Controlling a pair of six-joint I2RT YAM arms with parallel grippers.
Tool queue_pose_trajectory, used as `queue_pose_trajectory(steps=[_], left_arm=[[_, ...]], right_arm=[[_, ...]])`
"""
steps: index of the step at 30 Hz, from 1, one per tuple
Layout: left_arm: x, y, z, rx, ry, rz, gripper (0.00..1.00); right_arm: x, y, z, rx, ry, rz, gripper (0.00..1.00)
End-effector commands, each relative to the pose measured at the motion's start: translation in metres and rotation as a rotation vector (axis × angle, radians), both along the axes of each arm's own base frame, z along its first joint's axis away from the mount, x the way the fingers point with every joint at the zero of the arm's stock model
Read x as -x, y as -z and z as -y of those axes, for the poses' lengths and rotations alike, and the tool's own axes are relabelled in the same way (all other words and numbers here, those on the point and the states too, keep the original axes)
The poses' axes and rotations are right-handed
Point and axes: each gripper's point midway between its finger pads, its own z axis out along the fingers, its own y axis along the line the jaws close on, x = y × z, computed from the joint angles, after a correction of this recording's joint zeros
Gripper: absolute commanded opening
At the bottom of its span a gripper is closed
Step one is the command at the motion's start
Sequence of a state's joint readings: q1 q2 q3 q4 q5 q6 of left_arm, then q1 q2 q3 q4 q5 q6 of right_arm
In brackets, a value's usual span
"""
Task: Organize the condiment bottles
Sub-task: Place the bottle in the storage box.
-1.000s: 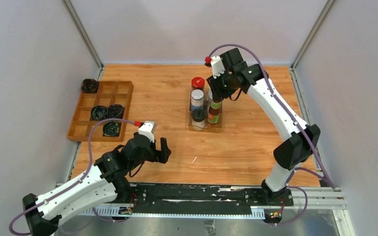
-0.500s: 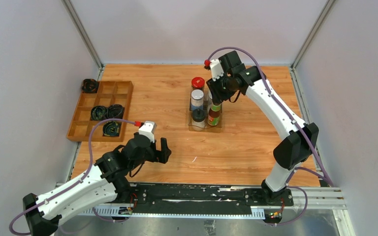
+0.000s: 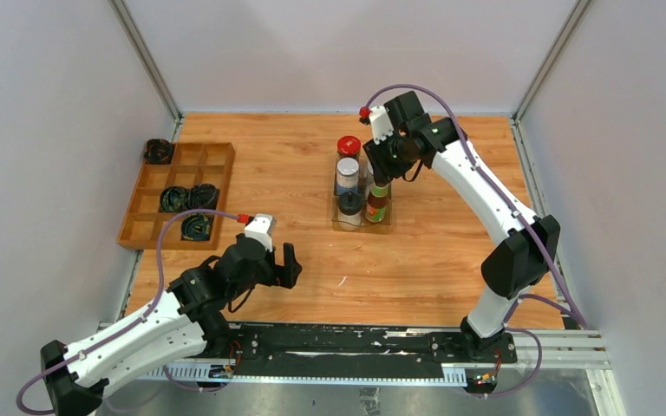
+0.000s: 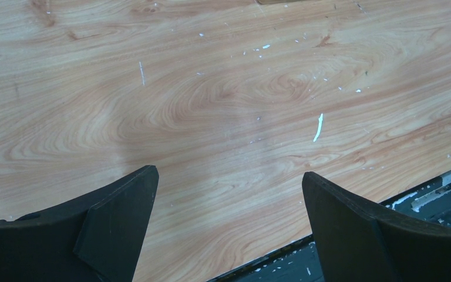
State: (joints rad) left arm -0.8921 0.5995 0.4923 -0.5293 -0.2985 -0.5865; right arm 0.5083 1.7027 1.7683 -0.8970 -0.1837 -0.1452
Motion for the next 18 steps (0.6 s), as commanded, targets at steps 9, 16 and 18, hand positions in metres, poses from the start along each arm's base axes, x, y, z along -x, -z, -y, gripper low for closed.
queue_pose_trajectory(steps=[9,16,18], left_arm=[[-0.002,0.003,0.000,-0.003,0.000,0.005,1.00],[-0.002,0.005,0.000,-0.006,-0.001,0.003,1.00],[-0.002,0.004,0.000,-0.005,0.000,0.004,1.00]], right_arm=[[-0.008,-0.001,-0.005,-0.030,0.006,0.031,0.26],[-0.009,0.005,-0.004,-0.024,0.006,0.021,0.26],[-0.009,0.006,-0.004,-0.022,0.008,0.019,0.26]])
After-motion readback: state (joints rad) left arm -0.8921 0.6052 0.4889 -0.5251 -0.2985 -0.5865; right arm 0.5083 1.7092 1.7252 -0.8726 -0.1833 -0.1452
